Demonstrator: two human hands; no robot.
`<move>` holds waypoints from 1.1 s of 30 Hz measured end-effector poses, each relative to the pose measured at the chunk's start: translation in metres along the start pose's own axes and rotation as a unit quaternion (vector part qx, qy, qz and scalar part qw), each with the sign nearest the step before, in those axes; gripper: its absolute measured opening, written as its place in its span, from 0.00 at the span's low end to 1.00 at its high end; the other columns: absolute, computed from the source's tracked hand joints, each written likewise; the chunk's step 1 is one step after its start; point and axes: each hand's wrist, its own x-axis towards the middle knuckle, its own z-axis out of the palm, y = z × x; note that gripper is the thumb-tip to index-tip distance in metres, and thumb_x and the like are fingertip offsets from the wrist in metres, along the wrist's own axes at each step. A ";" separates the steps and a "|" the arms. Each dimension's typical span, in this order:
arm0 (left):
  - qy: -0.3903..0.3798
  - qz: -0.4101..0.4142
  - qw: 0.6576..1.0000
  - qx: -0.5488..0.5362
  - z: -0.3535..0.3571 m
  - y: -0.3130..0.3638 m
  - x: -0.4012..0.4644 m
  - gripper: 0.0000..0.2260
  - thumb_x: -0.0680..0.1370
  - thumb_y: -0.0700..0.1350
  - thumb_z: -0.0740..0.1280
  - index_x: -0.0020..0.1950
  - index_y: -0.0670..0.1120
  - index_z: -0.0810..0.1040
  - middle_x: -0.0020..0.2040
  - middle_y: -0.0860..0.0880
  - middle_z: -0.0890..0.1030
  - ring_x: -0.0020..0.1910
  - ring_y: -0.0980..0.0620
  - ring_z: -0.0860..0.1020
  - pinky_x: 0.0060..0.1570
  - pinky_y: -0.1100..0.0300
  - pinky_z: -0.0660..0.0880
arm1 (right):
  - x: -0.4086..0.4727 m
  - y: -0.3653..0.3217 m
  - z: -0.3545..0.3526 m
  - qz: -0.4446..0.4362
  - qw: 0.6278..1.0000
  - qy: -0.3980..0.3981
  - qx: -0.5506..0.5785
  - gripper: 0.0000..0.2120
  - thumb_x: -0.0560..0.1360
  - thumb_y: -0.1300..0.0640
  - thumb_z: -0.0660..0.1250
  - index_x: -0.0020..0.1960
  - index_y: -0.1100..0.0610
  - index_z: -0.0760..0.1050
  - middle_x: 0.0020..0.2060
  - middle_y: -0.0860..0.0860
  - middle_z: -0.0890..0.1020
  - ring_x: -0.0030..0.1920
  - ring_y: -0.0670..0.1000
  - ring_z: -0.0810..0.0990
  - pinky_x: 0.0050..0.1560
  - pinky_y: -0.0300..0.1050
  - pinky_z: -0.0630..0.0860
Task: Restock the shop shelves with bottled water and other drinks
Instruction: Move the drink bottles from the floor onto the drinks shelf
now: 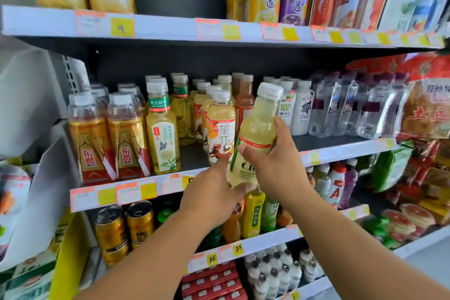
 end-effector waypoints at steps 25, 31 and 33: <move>-0.065 0.040 0.901 0.427 -0.001 -0.024 0.027 0.32 0.77 0.55 0.66 0.76 0.42 0.62 0.75 0.44 0.66 0.69 0.46 0.69 0.73 0.50 0.57 | 0.147 0.059 0.053 0.014 0.989 -0.098 -0.108 0.38 0.79 0.58 0.67 0.81 0.45 0.48 0.54 0.45 0.80 0.53 0.52 0.79 0.51 0.45 0.72; -0.061 0.048 0.899 0.431 0.001 -0.026 0.027 0.31 0.78 0.55 0.65 0.76 0.42 0.61 0.77 0.43 0.62 0.72 0.46 0.66 0.73 0.48 0.56 | 0.153 0.059 0.057 0.025 0.988 -0.114 -0.099 0.40 0.81 0.59 0.65 0.81 0.43 0.44 0.54 0.45 0.77 0.52 0.51 0.77 0.54 0.46 0.73; -0.066 0.045 0.896 0.437 0.003 -0.024 0.026 0.31 0.78 0.54 0.65 0.76 0.43 0.61 0.78 0.42 0.61 0.73 0.44 0.65 0.73 0.48 0.56 | 0.150 0.058 0.055 0.031 0.988 -0.122 -0.090 0.39 0.81 0.57 0.65 0.81 0.42 0.44 0.57 0.46 0.78 0.55 0.52 0.78 0.58 0.47 0.75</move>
